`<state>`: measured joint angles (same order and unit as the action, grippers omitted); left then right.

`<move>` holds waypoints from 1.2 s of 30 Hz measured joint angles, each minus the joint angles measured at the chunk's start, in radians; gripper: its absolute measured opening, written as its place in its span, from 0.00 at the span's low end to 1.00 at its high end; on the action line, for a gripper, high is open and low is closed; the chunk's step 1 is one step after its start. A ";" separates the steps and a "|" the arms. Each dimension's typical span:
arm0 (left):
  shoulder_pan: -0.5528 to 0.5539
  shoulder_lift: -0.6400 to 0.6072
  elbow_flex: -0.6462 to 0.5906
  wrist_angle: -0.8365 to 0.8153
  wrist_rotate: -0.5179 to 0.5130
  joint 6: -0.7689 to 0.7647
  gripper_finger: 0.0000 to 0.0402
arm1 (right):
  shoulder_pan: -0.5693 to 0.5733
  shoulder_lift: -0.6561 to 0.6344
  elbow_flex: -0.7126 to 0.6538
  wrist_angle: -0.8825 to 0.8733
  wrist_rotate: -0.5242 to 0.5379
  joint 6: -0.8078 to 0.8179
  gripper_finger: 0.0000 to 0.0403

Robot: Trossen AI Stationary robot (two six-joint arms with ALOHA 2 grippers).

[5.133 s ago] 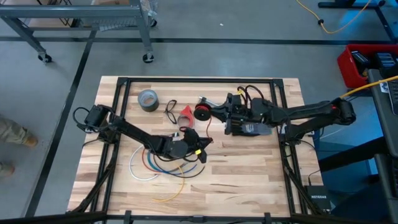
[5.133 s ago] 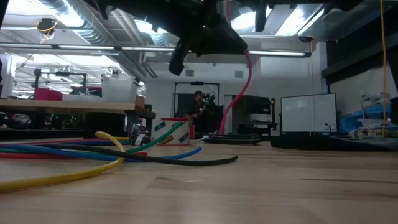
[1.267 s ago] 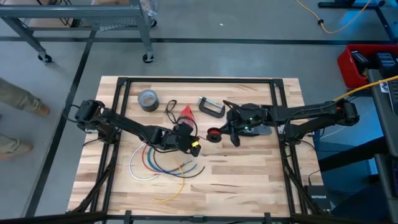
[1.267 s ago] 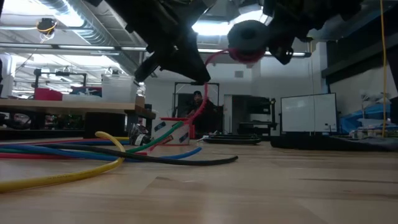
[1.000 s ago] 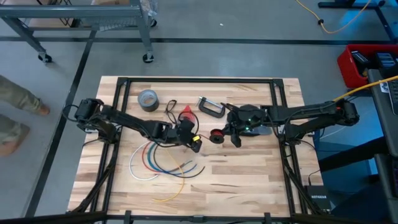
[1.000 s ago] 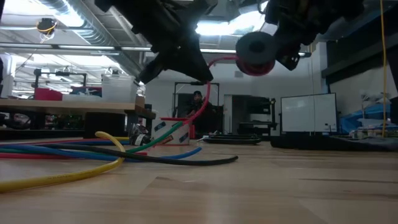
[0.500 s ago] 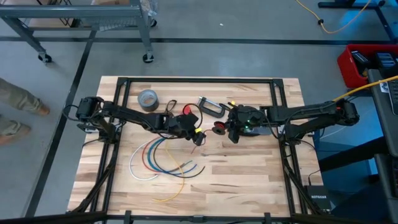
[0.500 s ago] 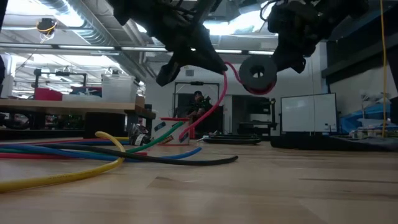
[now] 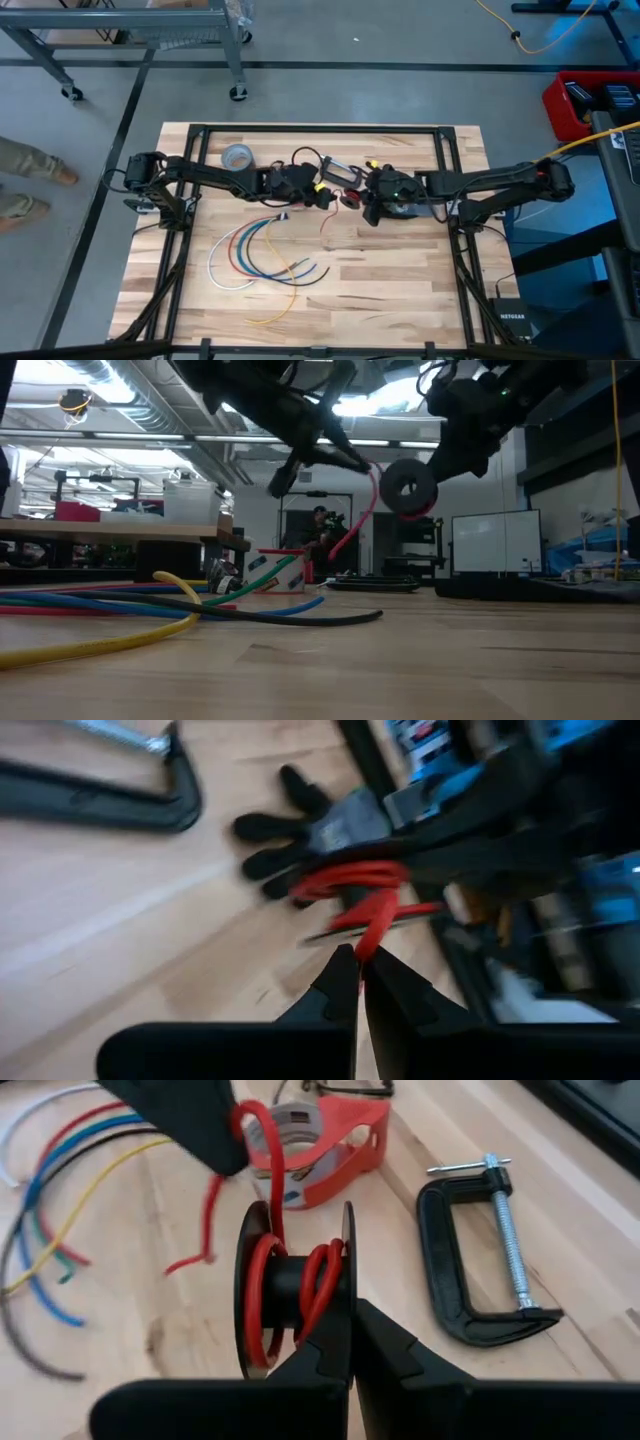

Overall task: Coil cords
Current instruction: Coil the orange wire on the spool

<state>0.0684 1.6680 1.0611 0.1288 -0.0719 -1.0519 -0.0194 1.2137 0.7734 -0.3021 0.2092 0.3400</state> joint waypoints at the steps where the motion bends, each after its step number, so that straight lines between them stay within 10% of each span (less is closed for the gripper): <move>1: 0.001 0.000 0.000 0.020 0.000 0.000 0.00 | 0.000 0.011 0.000 0.012 0.008 0.000 0.01; 21: -0.031 0.000 0.001 0.108 0.003 -0.002 0.00 | -0.001 0.115 -0.001 0.377 0.105 -0.006 0.01; 36: -0.091 0.000 0.001 0.142 -0.039 0.298 0.13 | -0.001 0.120 0.000 0.563 0.129 -0.004 0.01</move>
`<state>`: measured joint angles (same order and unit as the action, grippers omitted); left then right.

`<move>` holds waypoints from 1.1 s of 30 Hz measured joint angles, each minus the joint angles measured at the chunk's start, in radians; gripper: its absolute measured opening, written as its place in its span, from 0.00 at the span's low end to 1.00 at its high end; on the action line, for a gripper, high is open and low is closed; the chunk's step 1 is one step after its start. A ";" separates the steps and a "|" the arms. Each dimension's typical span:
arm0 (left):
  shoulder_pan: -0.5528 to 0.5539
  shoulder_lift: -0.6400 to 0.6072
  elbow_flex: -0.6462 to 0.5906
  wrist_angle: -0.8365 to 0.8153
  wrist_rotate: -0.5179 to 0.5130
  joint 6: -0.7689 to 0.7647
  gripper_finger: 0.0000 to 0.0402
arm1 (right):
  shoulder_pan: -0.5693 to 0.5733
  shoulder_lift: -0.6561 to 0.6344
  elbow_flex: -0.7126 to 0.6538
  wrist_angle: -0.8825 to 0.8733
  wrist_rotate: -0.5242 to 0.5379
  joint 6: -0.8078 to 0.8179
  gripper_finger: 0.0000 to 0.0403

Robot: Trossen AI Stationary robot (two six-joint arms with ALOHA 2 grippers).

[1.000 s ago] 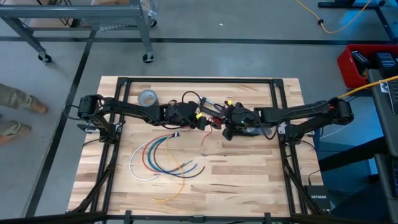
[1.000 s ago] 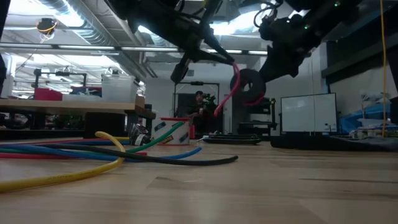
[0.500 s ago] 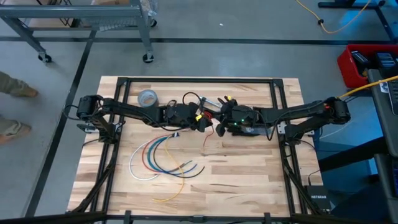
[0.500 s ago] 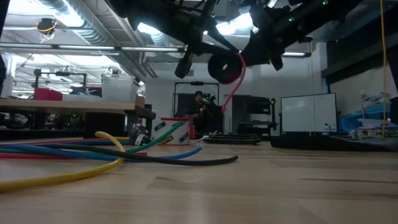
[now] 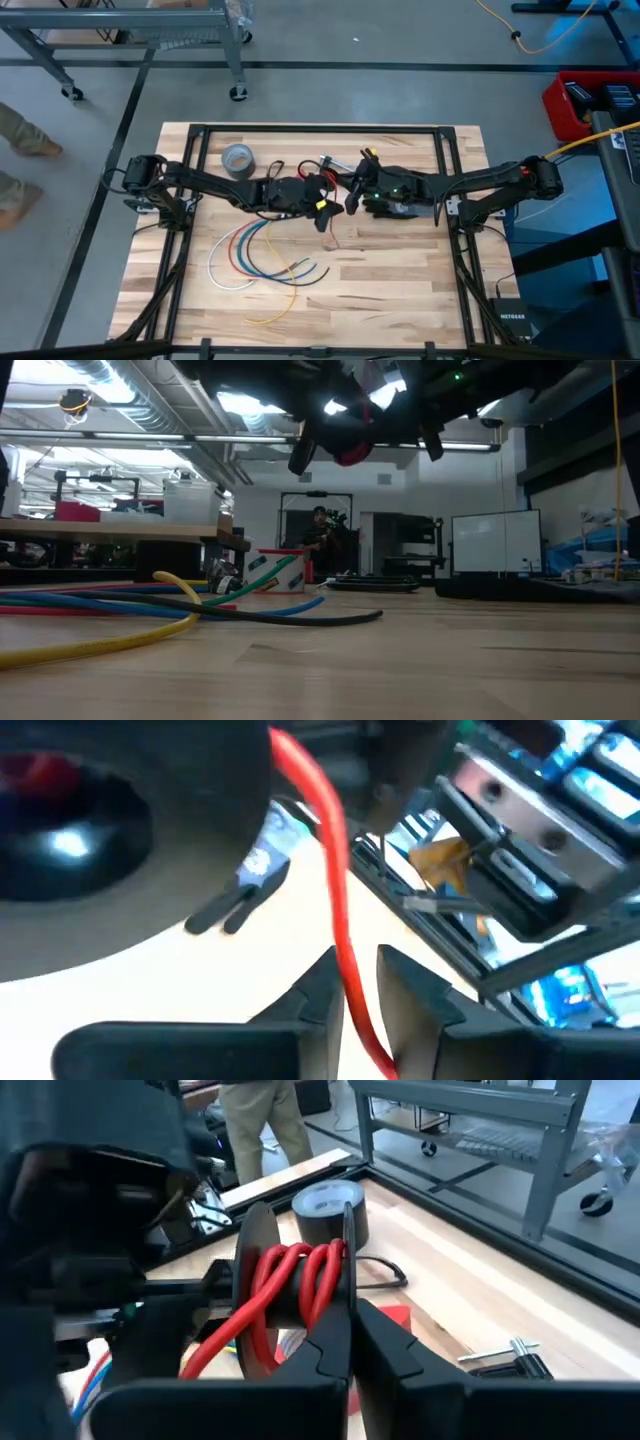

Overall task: Coil cords
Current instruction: Coil the orange wire on the spool

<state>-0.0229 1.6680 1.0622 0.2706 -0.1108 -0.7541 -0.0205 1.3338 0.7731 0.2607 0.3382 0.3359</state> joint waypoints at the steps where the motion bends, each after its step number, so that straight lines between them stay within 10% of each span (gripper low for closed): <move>1: -0.004 0.000 0.000 0.000 0.000 0.012 0.14 | 0.000 0.000 0.000 0.006 0.000 0.000 0.01; 21: -0.057 0.000 0.000 -0.082 -0.018 0.049 0.20 | 0.000 -0.001 0.000 0.036 -0.007 -0.001 0.01; 33: -0.116 0.001 -0.001 -0.147 -0.193 0.008 0.20 | 0.000 -0.001 0.000 0.037 -0.006 -0.001 0.01</move>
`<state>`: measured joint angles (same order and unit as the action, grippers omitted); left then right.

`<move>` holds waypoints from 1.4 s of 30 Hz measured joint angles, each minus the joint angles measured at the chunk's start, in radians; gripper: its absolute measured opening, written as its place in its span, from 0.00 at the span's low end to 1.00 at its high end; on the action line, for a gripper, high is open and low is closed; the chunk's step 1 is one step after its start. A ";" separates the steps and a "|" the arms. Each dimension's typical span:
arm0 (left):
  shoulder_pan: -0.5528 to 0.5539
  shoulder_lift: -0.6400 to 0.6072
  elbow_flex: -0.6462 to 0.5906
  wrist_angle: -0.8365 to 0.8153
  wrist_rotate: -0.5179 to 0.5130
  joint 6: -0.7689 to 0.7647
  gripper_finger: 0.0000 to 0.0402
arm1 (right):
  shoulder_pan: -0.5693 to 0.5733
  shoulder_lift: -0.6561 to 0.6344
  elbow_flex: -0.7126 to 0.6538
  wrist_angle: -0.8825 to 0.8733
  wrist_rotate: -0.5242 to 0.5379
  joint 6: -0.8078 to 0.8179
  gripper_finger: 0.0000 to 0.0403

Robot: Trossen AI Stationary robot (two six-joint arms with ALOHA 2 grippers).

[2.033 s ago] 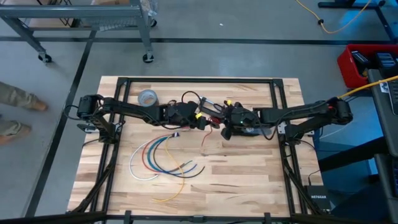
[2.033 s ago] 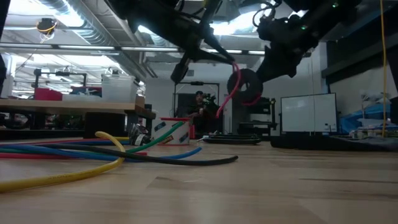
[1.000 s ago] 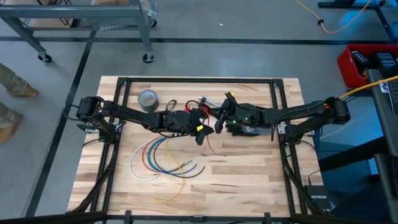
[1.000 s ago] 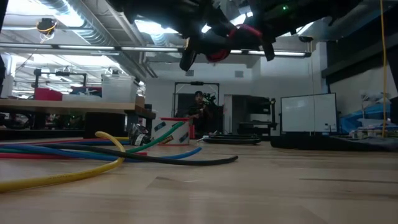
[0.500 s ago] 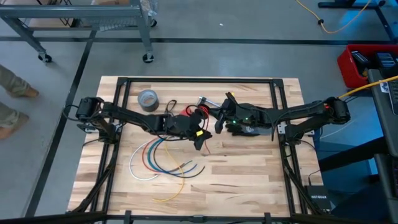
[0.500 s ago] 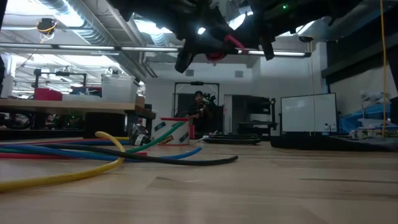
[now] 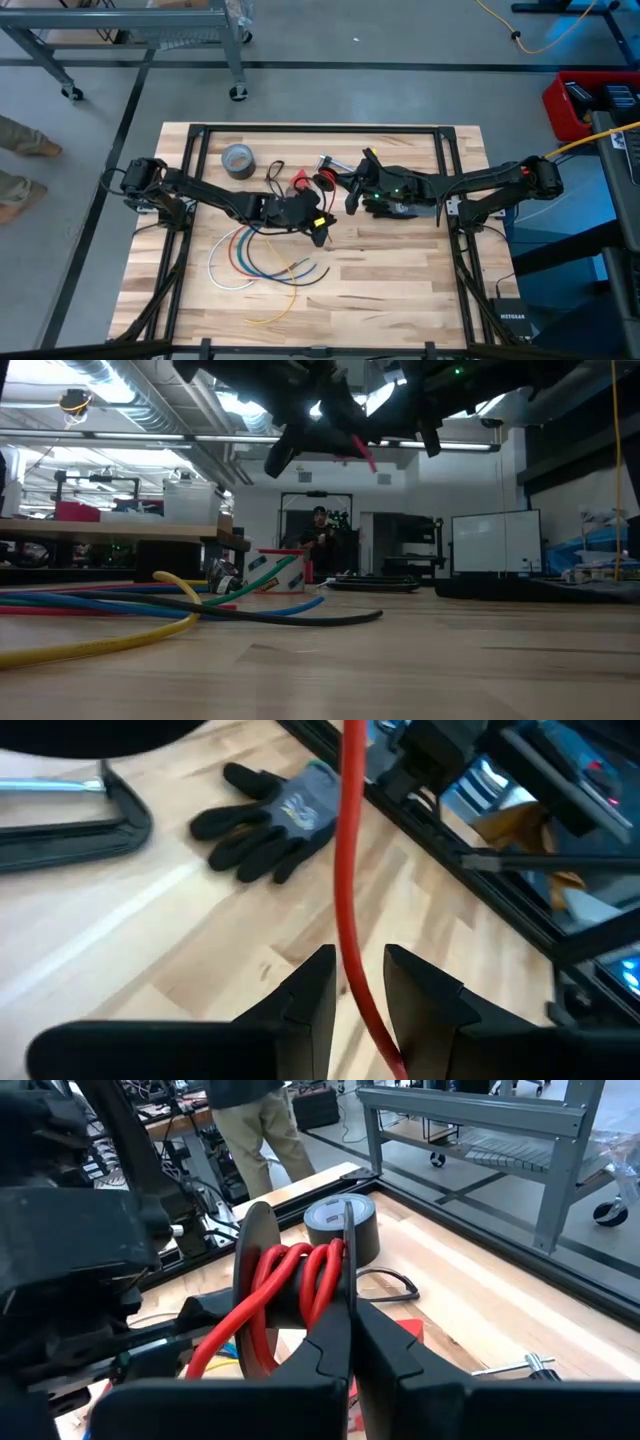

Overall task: Coil cords
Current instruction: Coil the orange wire on the spool

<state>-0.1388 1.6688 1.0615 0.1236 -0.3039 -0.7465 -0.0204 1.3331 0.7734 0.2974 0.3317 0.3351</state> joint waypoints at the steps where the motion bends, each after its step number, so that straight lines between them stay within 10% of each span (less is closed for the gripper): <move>1: -0.005 0.000 0.000 -0.003 -0.019 -0.006 0.20 | 0.000 0.000 0.000 0.000 0.000 0.000 0.01; 42: -0.072 0.000 0.000 -0.168 -0.238 -0.150 0.00 | 0.000 -0.037 -0.001 0.094 -0.123 0.000 0.01</move>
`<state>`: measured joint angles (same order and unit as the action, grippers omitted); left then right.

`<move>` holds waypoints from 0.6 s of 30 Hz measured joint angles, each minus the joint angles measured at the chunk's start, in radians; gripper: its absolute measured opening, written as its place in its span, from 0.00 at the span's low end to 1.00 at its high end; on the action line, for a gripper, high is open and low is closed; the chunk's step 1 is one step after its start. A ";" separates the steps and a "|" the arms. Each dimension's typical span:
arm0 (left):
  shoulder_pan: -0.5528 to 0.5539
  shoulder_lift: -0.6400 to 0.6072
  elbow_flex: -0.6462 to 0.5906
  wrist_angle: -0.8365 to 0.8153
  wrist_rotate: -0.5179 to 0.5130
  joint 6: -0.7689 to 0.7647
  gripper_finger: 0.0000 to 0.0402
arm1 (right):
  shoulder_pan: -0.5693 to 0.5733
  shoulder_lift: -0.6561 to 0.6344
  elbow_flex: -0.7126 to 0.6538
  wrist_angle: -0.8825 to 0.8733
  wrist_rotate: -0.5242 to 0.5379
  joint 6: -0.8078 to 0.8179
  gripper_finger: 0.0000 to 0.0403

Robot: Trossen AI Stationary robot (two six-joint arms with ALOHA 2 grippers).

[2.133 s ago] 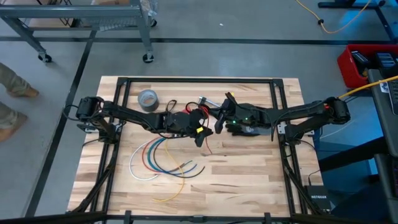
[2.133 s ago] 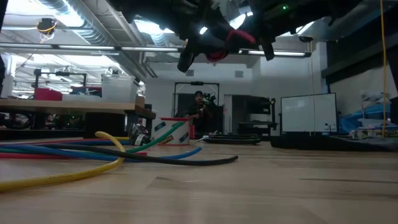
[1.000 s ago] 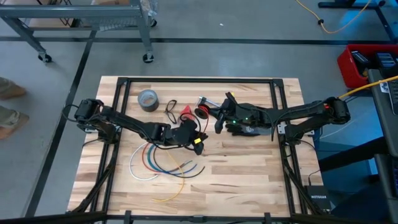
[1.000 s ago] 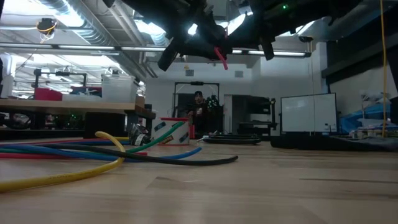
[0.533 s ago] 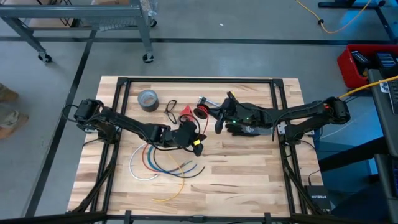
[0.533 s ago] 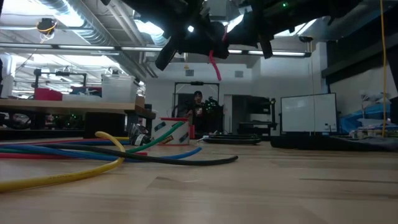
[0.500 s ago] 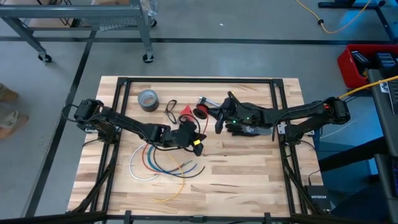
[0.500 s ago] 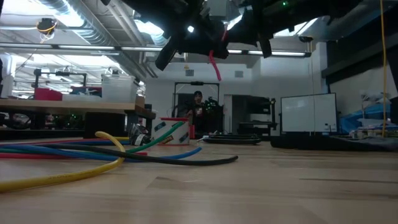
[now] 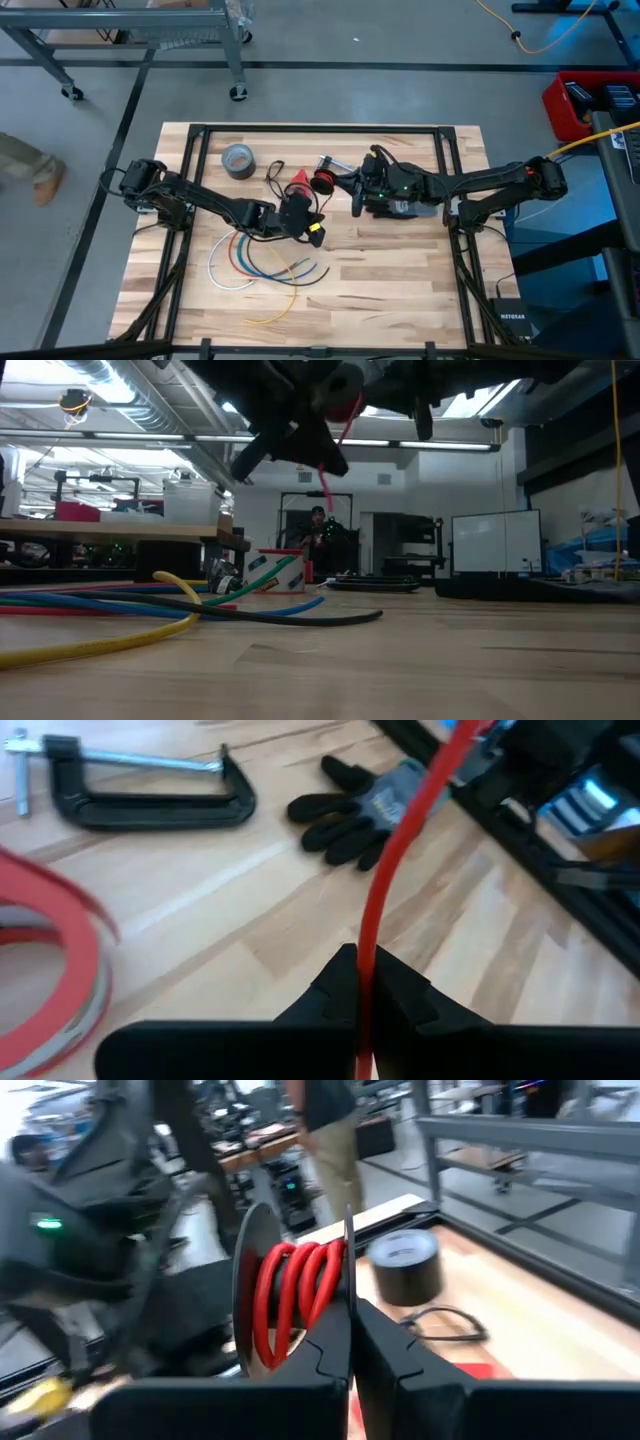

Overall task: Coil cords
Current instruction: Coil the orange wire on the spool

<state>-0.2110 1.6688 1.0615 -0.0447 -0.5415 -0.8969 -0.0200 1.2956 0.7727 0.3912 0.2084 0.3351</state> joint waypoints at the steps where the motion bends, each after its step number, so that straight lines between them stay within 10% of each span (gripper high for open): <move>1: 0.000 0.000 0.000 -0.015 -0.002 -0.009 0.00 | 0.000 -0.005 0.000 -0.002 -0.021 0.000 0.01; 18: 0.028 0.000 0.000 -0.170 0.072 -0.028 0.00 | 0.000 -0.018 0.000 -0.355 -0.299 -0.006 0.01</move>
<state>-0.1831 1.6688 1.0615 -0.2150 -0.4695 -0.9249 -0.0200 1.2774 0.7727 0.0366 -0.0910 0.3290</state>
